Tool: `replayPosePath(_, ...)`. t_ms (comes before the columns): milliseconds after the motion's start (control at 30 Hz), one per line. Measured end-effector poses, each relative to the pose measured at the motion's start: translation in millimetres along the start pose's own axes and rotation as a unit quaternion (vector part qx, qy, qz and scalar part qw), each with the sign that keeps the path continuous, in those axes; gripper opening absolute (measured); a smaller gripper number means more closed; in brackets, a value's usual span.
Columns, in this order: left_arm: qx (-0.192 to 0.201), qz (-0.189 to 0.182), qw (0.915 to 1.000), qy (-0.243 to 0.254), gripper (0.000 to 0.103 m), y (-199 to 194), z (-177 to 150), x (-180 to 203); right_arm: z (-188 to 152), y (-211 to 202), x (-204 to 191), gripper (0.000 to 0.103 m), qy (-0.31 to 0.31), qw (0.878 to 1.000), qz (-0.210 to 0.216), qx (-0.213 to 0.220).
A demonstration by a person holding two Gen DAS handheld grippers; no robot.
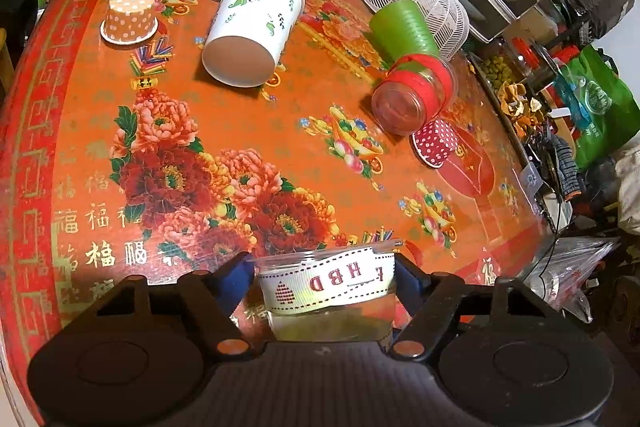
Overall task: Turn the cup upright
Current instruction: 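Close the left tool on the glass while the right tool keeps holding it, then open the right tool and pull it away while the left tool holds the glass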
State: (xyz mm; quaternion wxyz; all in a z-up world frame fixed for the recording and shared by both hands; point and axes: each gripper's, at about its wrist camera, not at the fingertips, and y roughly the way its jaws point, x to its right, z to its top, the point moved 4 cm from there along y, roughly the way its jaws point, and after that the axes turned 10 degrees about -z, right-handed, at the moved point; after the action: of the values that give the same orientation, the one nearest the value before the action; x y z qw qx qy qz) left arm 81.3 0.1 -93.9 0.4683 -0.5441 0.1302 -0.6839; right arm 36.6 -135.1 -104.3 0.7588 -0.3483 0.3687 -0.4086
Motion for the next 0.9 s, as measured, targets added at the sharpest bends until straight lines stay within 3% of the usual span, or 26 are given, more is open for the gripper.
replayPosePath(167,0.001,0.001,1.0,0.006,0.074,-1.6,1.0,-0.9,-0.3,0.0,-2.5,0.062,-0.004,1.0,-0.003,0.005)
replayPosePath(200,0.0,0.0,1.0,0.006,0.074,-1.6,1.2,-1.1,-0.2,-0.6,-2.7,0.071,-0.004,1.0,-0.003,0.008)
replayPosePath(333,-0.003,0.001,0.9999,0.01,0.074,-1.0,2.0,-0.4,-2.5,-7.5,-3.0,0.09,-0.009,1.0,0.003,0.023)
replayPosePath(433,-0.003,0.009,0.9997,0.022,0.074,-2.5,3.5,1.5,-8.5,-19.6,4.0,0.099,-0.014,0.999,-0.003,0.044)
replayPosePath(733,0.004,0.024,0.9975,0.067,0.074,-7.7,3.2,15.3,-31.9,-53.7,69.1,0.101,0.083,0.989,0.02,0.118)
replayPosePath(800,0.018,0.022,0.9966,0.078,0.074,-12.8,2.3,20.9,-34.2,-56.6,72.0,0.101,0.085,0.987,0.013,0.135)
replayPosePath(900,0.074,0.016,0.9894,0.124,0.074,-27.6,-2.7,34.5,-37.4,-59.1,76.8,0.101,0.09,0.982,0.004,0.165)
